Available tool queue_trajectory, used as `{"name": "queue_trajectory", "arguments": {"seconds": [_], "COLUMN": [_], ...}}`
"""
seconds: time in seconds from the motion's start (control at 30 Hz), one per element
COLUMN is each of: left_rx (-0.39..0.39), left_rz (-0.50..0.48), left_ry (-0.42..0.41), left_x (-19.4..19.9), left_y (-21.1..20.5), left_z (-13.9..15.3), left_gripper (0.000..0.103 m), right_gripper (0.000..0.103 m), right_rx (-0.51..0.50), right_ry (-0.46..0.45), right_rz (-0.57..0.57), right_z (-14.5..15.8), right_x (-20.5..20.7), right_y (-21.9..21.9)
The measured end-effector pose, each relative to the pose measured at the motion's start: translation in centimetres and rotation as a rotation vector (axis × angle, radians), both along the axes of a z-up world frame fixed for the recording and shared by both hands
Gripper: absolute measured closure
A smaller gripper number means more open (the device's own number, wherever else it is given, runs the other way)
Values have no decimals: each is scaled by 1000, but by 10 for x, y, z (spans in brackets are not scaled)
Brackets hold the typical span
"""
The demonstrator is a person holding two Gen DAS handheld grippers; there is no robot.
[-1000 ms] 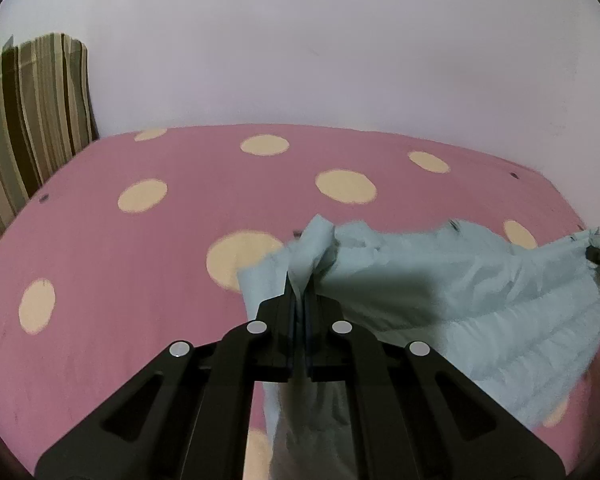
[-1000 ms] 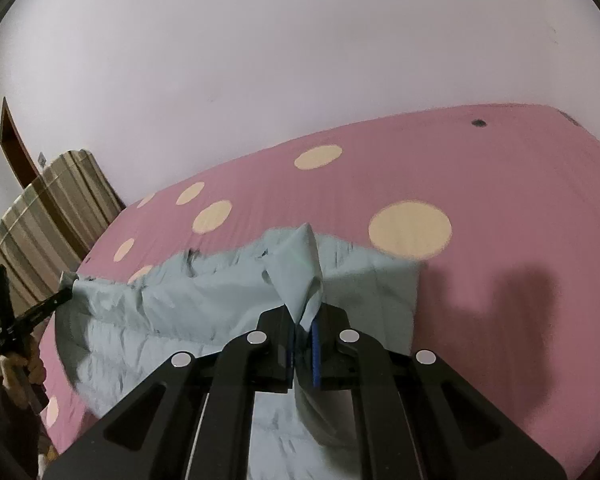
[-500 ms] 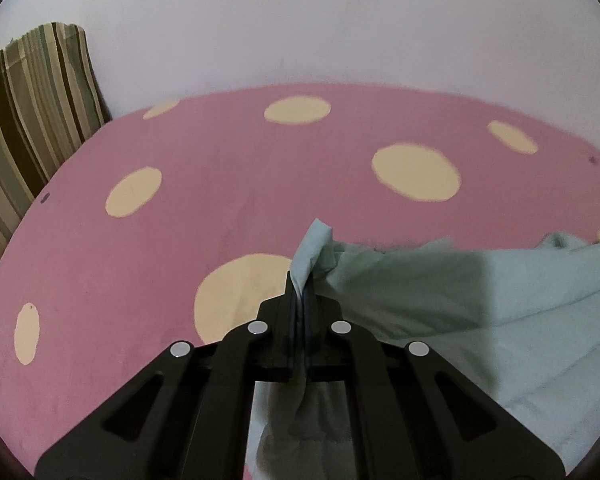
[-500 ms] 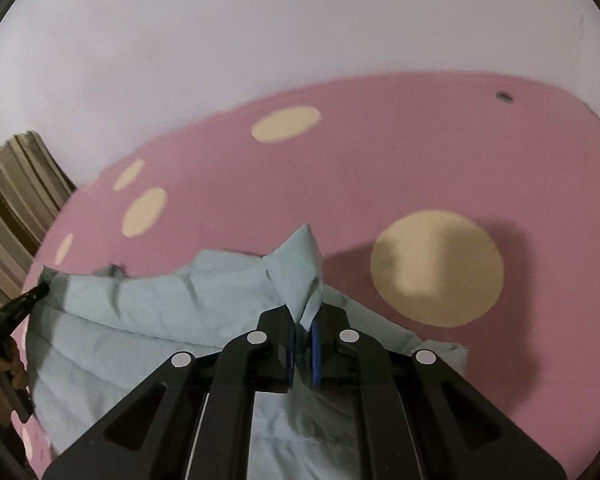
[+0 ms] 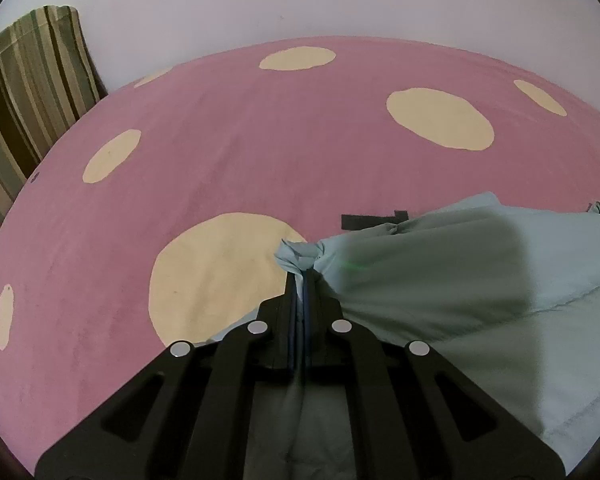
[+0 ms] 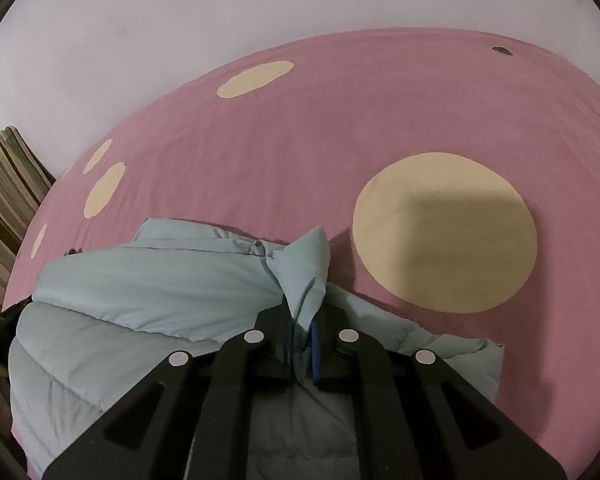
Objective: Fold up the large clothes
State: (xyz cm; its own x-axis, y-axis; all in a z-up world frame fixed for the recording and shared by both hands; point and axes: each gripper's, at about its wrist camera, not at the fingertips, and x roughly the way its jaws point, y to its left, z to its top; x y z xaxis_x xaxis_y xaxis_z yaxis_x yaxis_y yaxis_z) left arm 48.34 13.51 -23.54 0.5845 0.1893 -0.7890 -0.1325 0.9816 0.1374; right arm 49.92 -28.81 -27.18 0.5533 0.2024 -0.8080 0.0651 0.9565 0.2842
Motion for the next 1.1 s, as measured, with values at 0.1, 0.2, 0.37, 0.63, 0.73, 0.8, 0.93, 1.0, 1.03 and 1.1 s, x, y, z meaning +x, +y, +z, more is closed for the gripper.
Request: {"name": "queue_trajectory", "arguments": {"seconds": [0.1, 0.2, 0.37, 0.63, 0.73, 0.8, 0.93, 1.0, 1.03, 1.1], "left_rx": [13, 21, 40, -35, -101, -154, -168, -161, -160, -164], "left_rz": [8, 7, 6, -20, -82, -101, -77, -48, -40, -34], "left_ry": [-23, -21, -10, -86, -95, -81, -27, -9, -10, -20], "left_x": [-2, -2, -4, -37, -45, -46, -33, -27, -25, -23], "left_y": [-2, -4, -4, -21, -49, -64, -84, -82, -81, -78], "left_z": [-5, -5, 10, 69, 79, 74, 45, 30, 25, 14], "left_gripper": [100, 100, 94, 67, 67, 66, 66, 66, 65, 64], "right_gripper": [99, 99, 93, 58, 58, 58, 58, 58, 57, 55], "right_rx": [0, -8, 1, -113, -90, -83, -106, -147, -160, -159], "right_ry": [-17, -22, -15, -64, -99, -109, -70, -47, -35, -31], "right_rz": [-7, -9, -2, -29, 8, 45, 85, 89, 91, 91], "right_z": [-1, 0, 9, 55, 69, 70, 53, 40, 31, 17], "right_x": [-2, -2, 0, -21, -28, -28, -18, -13, -10, -6], "right_y": [0, 1, 1, 21, 47, 69, 98, 106, 108, 110]}}
